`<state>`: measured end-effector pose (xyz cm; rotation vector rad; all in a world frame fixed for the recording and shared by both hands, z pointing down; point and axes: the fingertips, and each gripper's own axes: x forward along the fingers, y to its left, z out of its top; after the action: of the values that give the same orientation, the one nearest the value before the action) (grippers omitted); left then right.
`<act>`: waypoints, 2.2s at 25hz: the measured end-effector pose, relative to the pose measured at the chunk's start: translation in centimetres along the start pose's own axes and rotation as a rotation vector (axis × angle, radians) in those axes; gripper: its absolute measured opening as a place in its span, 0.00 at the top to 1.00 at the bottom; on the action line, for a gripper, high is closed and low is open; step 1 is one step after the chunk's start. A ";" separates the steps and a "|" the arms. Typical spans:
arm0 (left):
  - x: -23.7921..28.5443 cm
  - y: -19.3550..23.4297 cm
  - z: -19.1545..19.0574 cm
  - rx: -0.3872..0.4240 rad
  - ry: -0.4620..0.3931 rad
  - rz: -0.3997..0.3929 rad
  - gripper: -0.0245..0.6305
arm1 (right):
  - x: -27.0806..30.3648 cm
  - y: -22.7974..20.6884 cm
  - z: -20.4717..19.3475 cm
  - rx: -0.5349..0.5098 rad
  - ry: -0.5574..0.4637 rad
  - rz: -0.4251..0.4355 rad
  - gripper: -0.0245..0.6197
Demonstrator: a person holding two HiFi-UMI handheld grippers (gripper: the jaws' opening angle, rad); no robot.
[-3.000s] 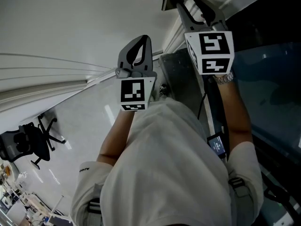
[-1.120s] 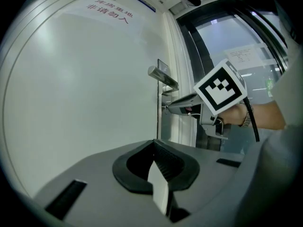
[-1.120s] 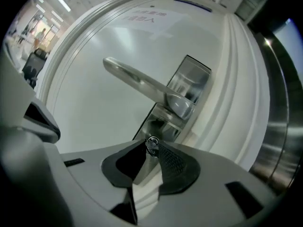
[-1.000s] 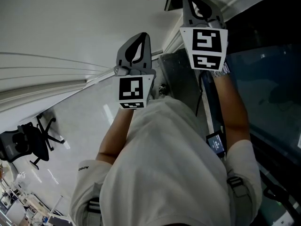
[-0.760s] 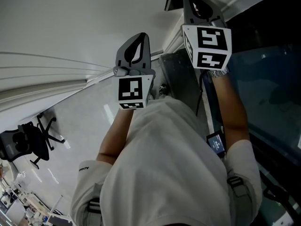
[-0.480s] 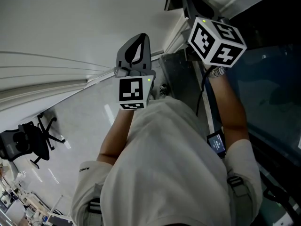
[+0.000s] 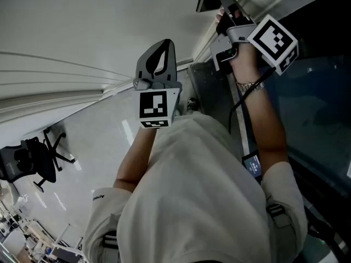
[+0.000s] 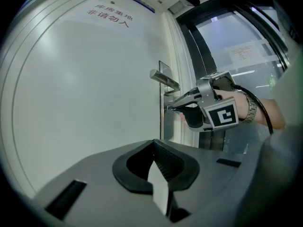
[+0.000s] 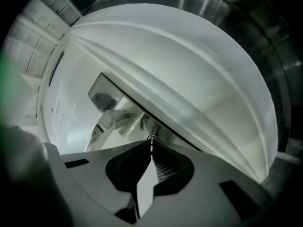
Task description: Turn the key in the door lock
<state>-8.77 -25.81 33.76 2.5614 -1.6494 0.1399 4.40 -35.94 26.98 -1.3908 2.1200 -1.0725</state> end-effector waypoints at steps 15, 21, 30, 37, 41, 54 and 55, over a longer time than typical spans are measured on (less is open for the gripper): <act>-0.2 0.1 -0.2 0.008 0.012 0.005 0.95 | -0.1 0.4 0.2 -0.083 -0.008 0.009 0.77; -0.1 -0.6 -0.4 0.009 0.012 -0.001 0.95 | -0.9 1.6 0.0 -0.753 0.017 -0.090 0.73; 0.1 -0.9 -0.3 0.006 0.010 0.001 0.95 | -0.9 1.8 -1.8 -1.509 0.077 -0.238 0.73; 0.3 -1.0 -0.5 0.007 0.011 0.004 0.95 | -0.1 1.2 -2.4 -1.943 0.089 -0.346 0.73; 0.3 -1.0 -0.5 0.006 0.014 0.007 0.95 | 0.4 1.4 -2.4 -1.977 0.095 -0.347 0.73; 0.8 -1.2 -0.3 0.003 0.016 0.000 0.95 | 0.7 1.2 -1.8 -1.951 0.054 -0.389 0.91; 0.8 -1.2 -0.2 0.004 0.016 0.000 0.95 | 0.7 1.2 -1.7 -1.938 0.054 -0.390 0.92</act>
<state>-7.33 -26.00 34.06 2.5563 -1.6453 0.1626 2.22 -35.66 27.26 -2.3150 2.7591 1.5488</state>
